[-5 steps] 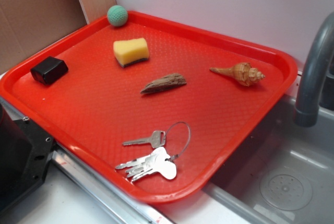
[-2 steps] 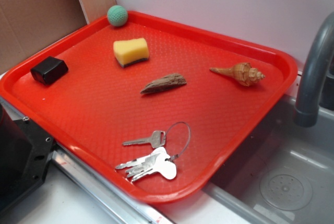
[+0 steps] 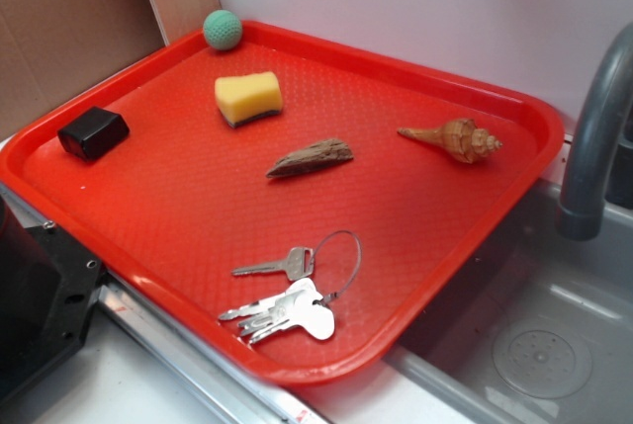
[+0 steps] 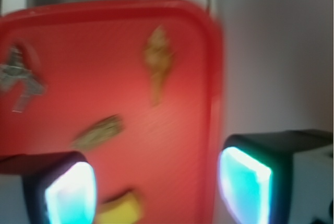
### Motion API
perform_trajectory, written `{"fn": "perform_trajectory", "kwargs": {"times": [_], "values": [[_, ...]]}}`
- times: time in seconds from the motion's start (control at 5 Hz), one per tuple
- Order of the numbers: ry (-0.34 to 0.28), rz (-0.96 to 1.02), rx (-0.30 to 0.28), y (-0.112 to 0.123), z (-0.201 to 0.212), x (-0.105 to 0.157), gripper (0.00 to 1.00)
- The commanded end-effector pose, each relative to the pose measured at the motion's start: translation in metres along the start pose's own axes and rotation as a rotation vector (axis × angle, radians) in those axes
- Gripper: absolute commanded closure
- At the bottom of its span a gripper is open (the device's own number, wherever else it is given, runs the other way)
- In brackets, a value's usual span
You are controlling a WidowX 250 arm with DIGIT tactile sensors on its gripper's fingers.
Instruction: Grab the shell.
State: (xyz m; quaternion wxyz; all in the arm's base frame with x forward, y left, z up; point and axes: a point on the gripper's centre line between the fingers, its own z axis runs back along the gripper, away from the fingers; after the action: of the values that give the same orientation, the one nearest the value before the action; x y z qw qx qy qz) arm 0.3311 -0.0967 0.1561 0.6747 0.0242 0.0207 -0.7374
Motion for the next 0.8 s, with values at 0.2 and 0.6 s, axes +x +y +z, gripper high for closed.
{"fn": "perform_trajectory", "kwargs": {"times": [0.2, 0.6], "values": [[-0.056, -0.206, -0.034, -0.016, -0.049, 0.052, 0.0], [-0.009, -0.138, -0.037, -0.007, -0.077, 0.04, 0.0]]}}
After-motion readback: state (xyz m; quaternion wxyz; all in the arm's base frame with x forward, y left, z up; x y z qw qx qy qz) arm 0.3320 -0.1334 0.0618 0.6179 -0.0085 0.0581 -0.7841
